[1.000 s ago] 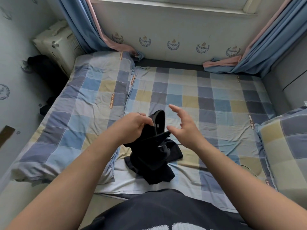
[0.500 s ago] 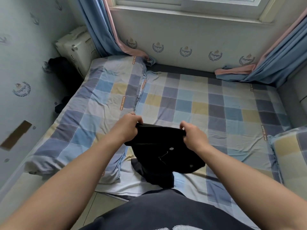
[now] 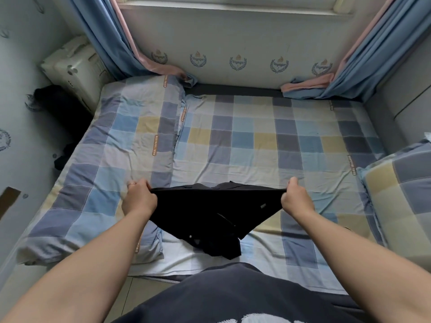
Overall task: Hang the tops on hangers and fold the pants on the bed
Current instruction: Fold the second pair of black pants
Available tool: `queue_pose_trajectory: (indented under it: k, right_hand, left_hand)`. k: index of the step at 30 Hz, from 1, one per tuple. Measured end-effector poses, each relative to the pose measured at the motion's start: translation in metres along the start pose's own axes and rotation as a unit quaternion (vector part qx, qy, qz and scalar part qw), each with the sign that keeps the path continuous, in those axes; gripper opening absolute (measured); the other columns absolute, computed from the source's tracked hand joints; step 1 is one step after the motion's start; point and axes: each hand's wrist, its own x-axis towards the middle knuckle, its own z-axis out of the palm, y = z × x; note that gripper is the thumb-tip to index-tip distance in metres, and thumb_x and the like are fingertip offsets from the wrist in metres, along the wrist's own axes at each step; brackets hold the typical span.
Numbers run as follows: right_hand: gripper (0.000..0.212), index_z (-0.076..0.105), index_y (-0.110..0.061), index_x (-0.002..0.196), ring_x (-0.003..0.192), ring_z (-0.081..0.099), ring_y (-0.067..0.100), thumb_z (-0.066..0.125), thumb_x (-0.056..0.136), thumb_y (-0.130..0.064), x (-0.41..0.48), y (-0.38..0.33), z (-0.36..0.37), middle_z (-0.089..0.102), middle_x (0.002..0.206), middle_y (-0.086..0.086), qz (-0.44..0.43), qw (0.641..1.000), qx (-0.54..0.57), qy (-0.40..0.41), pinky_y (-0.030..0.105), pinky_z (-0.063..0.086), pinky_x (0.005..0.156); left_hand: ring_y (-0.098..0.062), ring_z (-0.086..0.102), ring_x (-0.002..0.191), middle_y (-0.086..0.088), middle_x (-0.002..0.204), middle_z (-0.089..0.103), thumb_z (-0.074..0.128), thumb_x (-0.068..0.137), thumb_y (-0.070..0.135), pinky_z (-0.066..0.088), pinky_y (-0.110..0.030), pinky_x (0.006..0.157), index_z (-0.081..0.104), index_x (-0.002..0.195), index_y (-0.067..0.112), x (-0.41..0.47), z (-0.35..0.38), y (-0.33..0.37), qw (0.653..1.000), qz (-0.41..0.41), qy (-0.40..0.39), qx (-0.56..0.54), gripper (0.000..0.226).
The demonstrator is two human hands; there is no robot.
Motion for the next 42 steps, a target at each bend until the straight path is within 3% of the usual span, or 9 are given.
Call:
queue_pose_trajectory:
  k: [3, 9, 12, 18, 22, 26, 33, 37, 42]
  right_hand:
    - [0.018, 0.038, -0.009, 0.1, 0.076, 0.048, 0.033, 0.034, 0.088, 0.003, -0.001, -0.001, -0.003, 0.051, 0.082, 0.013, 0.014, 0.989, 0.145, 0.001, 0.042, 0.035, 0.061]
    - [0.012, 0.049, -0.009, 0.107, 0.09, 0.052, 0.028, 0.041, 0.097, -0.009, 0.038, -0.043, -0.061, 0.056, 0.094, 0.007, 0.007, 0.952, 0.302, 0.054, 0.036, 0.039, 0.073]
    - [0.015, 0.059, -0.006, 0.105, 0.087, 0.056, 0.025, 0.052, 0.091, -0.003, 0.061, -0.073, -0.118, 0.062, 0.094, 0.01, -0.046, 0.942, 0.323, 0.08, 0.036, 0.045, 0.075]
    - [0.017, 0.069, -0.001, 0.094, 0.08, 0.058, 0.024, 0.055, 0.085, 0.004, 0.079, -0.135, -0.269, 0.064, 0.084, 0.012, -0.156, 0.936, 0.263, 0.173, 0.033, 0.045, 0.07]
    - [0.015, 0.066, 0.004, 0.091, 0.081, 0.063, 0.036, 0.053, 0.087, -0.002, 0.072, -0.172, -0.372, 0.067, 0.086, 0.021, -0.194, 0.931, 0.196, 0.238, 0.043, 0.051, 0.07]
    - [0.014, 0.061, -0.001, 0.077, 0.073, 0.059, 0.03, 0.048, 0.083, 0.001, 0.055, -0.198, -0.452, 0.062, 0.076, 0.012, -0.203, 0.926, 0.129, 0.29, 0.032, 0.043, 0.055]
    - [0.027, 0.065, -0.011, 0.08, 0.078, 0.06, 0.024, 0.045, 0.079, 0.007, 0.033, -0.218, -0.525, 0.061, 0.09, 0.006, -0.199, 0.909, 0.041, 0.365, 0.033, 0.046, 0.062]
    - [0.024, 0.061, -0.012, 0.074, 0.074, 0.06, 0.025, 0.045, 0.081, 0.004, 0.027, -0.212, -0.541, 0.057, 0.091, 0.005, -0.177, 0.901, 0.026, 0.396, 0.031, 0.043, 0.058]
    - [0.012, 0.059, -0.005, 0.076, 0.069, 0.057, 0.025, 0.053, 0.083, 0.002, 0.026, -0.197, -0.554, 0.057, 0.089, 0.009, -0.165, 0.893, 0.02, 0.418, 0.029, 0.038, 0.053]
  left_hand:
    - [-0.035, 0.052, 0.09, -0.018, 0.112, 0.057, 0.05, 0.086, 0.0, 0.04, -0.039, 0.08, 0.053, 0.1, 0.015, 0.004, 0.006, 0.0, 0.999, -0.035, 0.002, -0.038, 0.021]
    - [-0.037, 0.062, 0.1, -0.018, 0.105, 0.069, 0.053, 0.085, -0.001, 0.047, -0.036, 0.086, 0.065, 0.094, 0.014, 0.05, -0.036, 0.046, 0.977, -0.031, 0.037, -0.21, 0.021]
    - [-0.033, 0.061, 0.09, -0.014, 0.095, 0.069, 0.052, 0.084, 0.0, 0.044, -0.032, 0.078, 0.065, 0.082, 0.019, 0.074, -0.08, 0.088, 0.955, -0.005, 0.057, -0.291, 0.023]
    - [-0.036, 0.065, 0.103, -0.017, 0.104, 0.071, 0.052, 0.088, 0.003, 0.054, -0.041, 0.092, 0.069, 0.093, 0.015, 0.115, -0.217, 0.177, 0.91, 0.101, 0.126, -0.381, 0.021]
    - [-0.03, 0.064, 0.089, -0.008, 0.09, 0.069, 0.052, 0.088, 0.005, 0.052, -0.033, 0.078, 0.071, 0.093, 0.013, 0.117, -0.323, 0.227, 0.901, 0.176, 0.2, -0.341, 0.021]
    - [-0.028, 0.055, 0.072, -0.005, 0.07, 0.057, 0.051, 0.085, 0.002, 0.036, -0.025, 0.054, 0.062, 0.079, 0.007, 0.1, -0.404, 0.259, 0.896, 0.225, 0.296, -0.244, 0.013]
    - [-0.035, 0.06, 0.076, -0.02, 0.092, 0.061, 0.045, 0.081, -0.006, 0.043, -0.037, 0.061, 0.06, 0.108, -0.002, 0.076, -0.474, 0.284, 0.88, 0.263, 0.372, -0.137, 0.031]
    - [-0.028, 0.054, 0.069, -0.014, 0.084, 0.059, 0.042, 0.083, -0.006, 0.041, -0.034, 0.055, 0.051, 0.078, 0.008, 0.063, -0.497, 0.292, 0.871, 0.29, 0.382, -0.108, 0.017]
    - [-0.033, 0.059, 0.077, -0.015, 0.088, 0.058, 0.043, 0.084, -0.01, 0.044, -0.036, 0.058, 0.047, 0.082, 0.006, 0.064, -0.513, 0.292, 0.888, 0.263, 0.368, -0.087, 0.016]
